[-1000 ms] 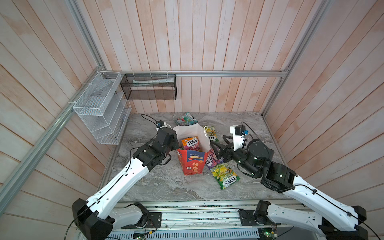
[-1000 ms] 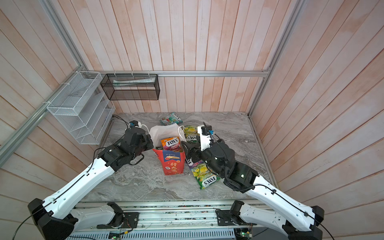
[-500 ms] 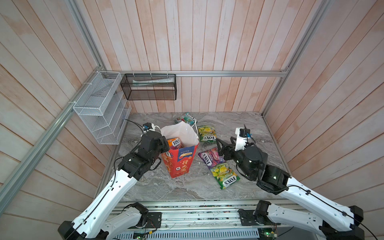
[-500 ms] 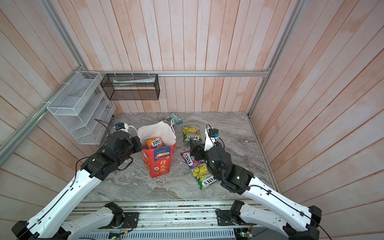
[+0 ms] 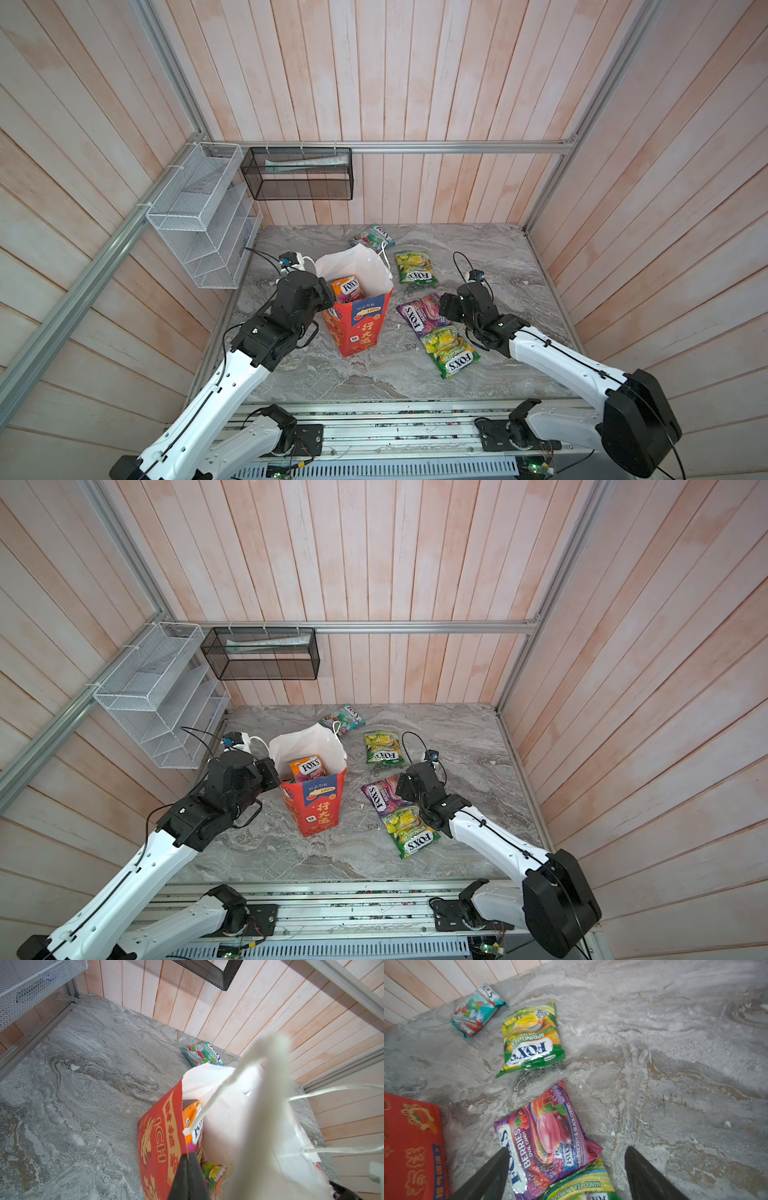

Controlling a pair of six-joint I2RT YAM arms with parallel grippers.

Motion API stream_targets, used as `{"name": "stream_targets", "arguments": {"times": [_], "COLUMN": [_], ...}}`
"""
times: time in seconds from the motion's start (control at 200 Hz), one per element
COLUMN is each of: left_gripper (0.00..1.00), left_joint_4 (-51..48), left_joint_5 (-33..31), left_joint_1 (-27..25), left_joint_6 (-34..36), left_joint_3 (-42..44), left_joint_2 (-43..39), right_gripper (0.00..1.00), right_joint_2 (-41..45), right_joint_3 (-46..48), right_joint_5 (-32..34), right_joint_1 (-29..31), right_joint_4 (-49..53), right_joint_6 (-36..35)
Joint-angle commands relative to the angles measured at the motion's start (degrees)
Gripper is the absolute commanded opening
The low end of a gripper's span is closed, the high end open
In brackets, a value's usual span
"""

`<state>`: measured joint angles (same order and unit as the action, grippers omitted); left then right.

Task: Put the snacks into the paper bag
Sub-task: 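Hold the bag with the left gripper while the right gripper releases it, then lower the right gripper onto the purple Berries packet and close it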

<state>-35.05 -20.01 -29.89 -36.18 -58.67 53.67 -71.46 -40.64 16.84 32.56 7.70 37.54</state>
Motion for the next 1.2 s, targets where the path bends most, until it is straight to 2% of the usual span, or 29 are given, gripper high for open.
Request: {"name": "stream_targets", "arguments": {"times": [0.0,0.23,0.365,0.68,0.865,1.115,1.195], "left_gripper": [0.00,0.00,0.00,0.00,0.00,0.00,0.00], "left_joint_4": [5.2,5.9,7.1,8.4,8.3,8.3,8.6], "left_joint_5": [-1.1,1.3,3.9,1.9,3.7,3.5,3.4], "left_joint_1": [0.4,1.1,1.4,1.6,1.7,1.7,1.8], "left_joint_6": [0.5,0.2,1.0,2.0,2.3,2.6,2.7], "left_joint_3": [1.0,1.9,2.5,4.1,3.8,4.0,4.2], "left_joint_2": [-1.4,0.1,-0.2,-0.1,1.5,1.1,0.7], "right_gripper": [0.88,0.88,0.87,0.84,0.83,0.67,0.61], "right_joint_2": [-2.9,-11.8,-14.6,-21.5,-22.4,-23.5,-24.5], "right_joint_3": [1.1,-2.3,-3.0,-5.7,-6.5,-6.7,-6.0], "right_joint_5": [-7.0,-15.4,-15.4,-17.5,-17.0,-16.8,-18.8], "right_joint_1": [-1.1,-3.6,-3.8,-4.5,-4.4,-5.0,-6.4], "right_joint_4": [-4.4,-4.1,-4.3,-3.3,-2.7,-2.7,-3.7], "right_joint_6": [2.0,-1.9,-2.9,-3.9,-4.2,-4.5,-4.1]}}
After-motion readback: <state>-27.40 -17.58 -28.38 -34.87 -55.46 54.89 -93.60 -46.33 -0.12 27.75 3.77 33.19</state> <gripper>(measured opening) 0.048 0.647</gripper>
